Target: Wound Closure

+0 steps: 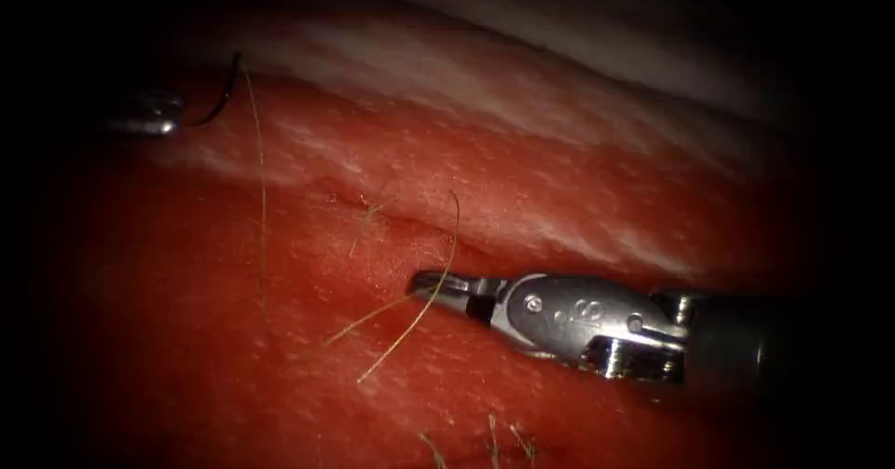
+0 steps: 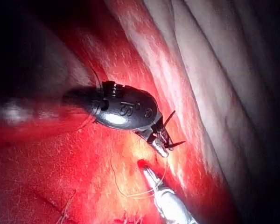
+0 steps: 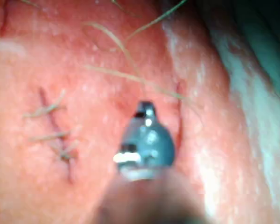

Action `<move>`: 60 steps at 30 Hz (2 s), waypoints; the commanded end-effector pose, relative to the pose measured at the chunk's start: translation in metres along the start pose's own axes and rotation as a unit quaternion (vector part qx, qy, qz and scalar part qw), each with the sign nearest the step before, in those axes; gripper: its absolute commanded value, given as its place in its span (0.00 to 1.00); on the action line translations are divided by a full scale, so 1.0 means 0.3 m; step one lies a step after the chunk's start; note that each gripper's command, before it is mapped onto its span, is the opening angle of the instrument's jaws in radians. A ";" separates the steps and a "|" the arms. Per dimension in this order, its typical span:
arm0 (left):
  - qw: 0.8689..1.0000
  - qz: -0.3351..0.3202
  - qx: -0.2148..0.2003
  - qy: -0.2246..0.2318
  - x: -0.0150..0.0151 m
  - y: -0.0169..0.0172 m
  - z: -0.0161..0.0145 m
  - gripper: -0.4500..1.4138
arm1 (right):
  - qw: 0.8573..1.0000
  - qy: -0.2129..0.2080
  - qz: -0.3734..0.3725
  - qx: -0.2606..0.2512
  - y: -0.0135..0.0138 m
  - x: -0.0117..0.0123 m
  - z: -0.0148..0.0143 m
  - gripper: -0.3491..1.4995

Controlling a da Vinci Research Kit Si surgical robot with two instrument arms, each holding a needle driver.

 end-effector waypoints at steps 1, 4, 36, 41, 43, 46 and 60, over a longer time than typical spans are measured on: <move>1.000 -0.001 0.000 0.000 -0.002 0.000 0.002 0.05 | 1.000 0.001 0.024 0.004 -0.0016 0.0015 0.0016 0.00; 1.000 -0.001 0.000 0.000 -0.002 0.000 0.002 0.05 | 0.999 -0.003 0.043 0.009 -0.0050 0.0028 0.0003 0.00; 0.995 0.002 0.074 -0.067 -0.006 -0.007 -0.010 0.05 | 0.997 0.067 -0.015 0.040 -0.0186 0.0215 -0.0204 0.94; 0.986 0.009 0.108 -0.127 -0.015 -0.010 -0.012 0.05 | 0.996 0.068 -0.024 0.047 -0.0152 0.0213 -0.0263 0.90; 0.985 0.010 0.107 -0.134 -0.019 -0.011 -0.012 0.05 | 0.996 0.059 -0.048 0.040 -0.0127 0.0211 -0.0273 0.89; 0.986 0.010 0.100 -0.134 -0.019 -0.011 -0.011 0.05 | 0.996 -0.006 -0.080 -0.029 -0.0051 0.0227 -0.0246 0.88; 0.988 0.007 0.082 -0.130 -0.019 -0.009 -0.009 0.05 | 0.993 -0.024 -0.002 -0.114 0.0310 0.0308 -0.0049 0.77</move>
